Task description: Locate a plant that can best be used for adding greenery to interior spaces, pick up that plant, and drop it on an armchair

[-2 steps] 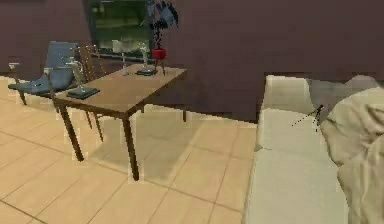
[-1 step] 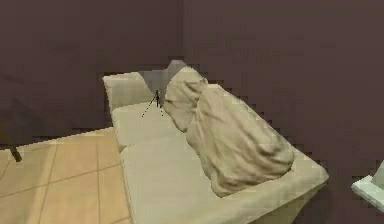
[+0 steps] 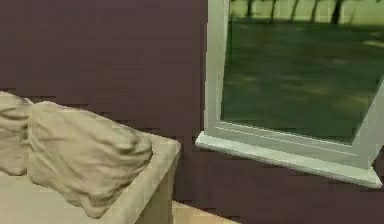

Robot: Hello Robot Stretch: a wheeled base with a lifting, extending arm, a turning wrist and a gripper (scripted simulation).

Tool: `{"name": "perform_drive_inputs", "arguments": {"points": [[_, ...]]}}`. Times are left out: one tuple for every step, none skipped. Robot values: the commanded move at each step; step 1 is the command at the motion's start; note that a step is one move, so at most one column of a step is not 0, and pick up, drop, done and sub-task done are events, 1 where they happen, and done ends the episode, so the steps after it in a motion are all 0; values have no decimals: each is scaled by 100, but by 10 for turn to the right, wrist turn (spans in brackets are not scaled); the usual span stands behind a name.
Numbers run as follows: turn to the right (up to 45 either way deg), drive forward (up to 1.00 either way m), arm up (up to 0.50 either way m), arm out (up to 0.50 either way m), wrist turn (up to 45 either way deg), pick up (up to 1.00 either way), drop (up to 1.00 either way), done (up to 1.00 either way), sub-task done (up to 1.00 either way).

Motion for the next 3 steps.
{"name": "perform_drive_inputs", "arguments": {"points": [[330, 0, 0, 0, 0, 0, 0, 0, 0], [0, 0, 2, 0, 0, 0, 0, 0, 0], [0, 0, 0, 26, 0, 0, 0, 0, 0]]}}
